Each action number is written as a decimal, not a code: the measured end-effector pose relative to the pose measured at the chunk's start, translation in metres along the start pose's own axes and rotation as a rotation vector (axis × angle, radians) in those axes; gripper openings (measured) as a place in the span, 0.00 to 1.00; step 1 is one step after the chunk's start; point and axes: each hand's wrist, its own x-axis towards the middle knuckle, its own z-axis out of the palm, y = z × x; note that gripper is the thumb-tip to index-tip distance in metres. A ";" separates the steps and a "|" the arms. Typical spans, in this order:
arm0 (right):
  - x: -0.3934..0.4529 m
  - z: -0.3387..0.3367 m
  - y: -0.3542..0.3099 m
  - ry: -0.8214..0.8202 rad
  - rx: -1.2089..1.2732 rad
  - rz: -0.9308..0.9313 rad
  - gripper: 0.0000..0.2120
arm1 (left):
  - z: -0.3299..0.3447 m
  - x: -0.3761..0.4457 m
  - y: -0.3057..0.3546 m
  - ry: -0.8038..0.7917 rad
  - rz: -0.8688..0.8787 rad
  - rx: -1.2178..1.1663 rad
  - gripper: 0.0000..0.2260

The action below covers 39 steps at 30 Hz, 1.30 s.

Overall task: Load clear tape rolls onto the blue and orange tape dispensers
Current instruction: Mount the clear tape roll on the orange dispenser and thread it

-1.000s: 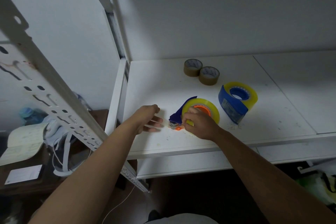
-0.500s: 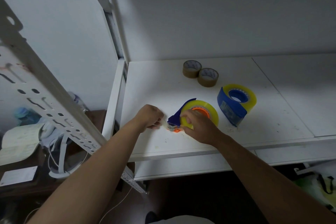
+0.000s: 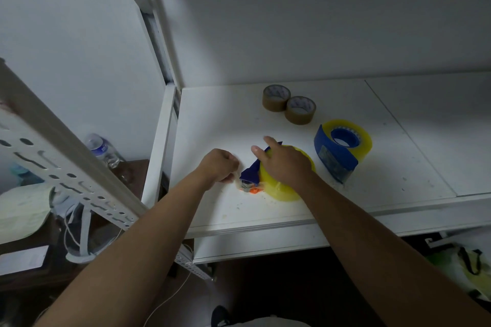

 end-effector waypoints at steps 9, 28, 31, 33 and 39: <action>0.006 -0.011 -0.010 -0.084 -0.027 0.055 0.19 | -0.001 0.006 0.005 0.032 0.021 -0.059 0.08; -0.007 -0.017 -0.005 -0.232 0.187 -0.110 0.29 | 0.007 -0.002 0.019 -0.175 0.012 0.054 0.11; -0.009 -0.017 -0.002 -0.252 0.198 -0.131 0.24 | 0.006 -0.004 0.019 -0.157 0.001 0.039 0.12; -0.010 -0.017 -0.002 -0.255 0.197 -0.152 0.19 | 0.006 -0.006 0.020 -0.143 0.009 0.002 0.10; -0.018 -0.012 -0.005 -0.250 0.182 -0.251 0.21 | 0.007 -0.008 0.023 -0.083 0.009 -0.112 0.09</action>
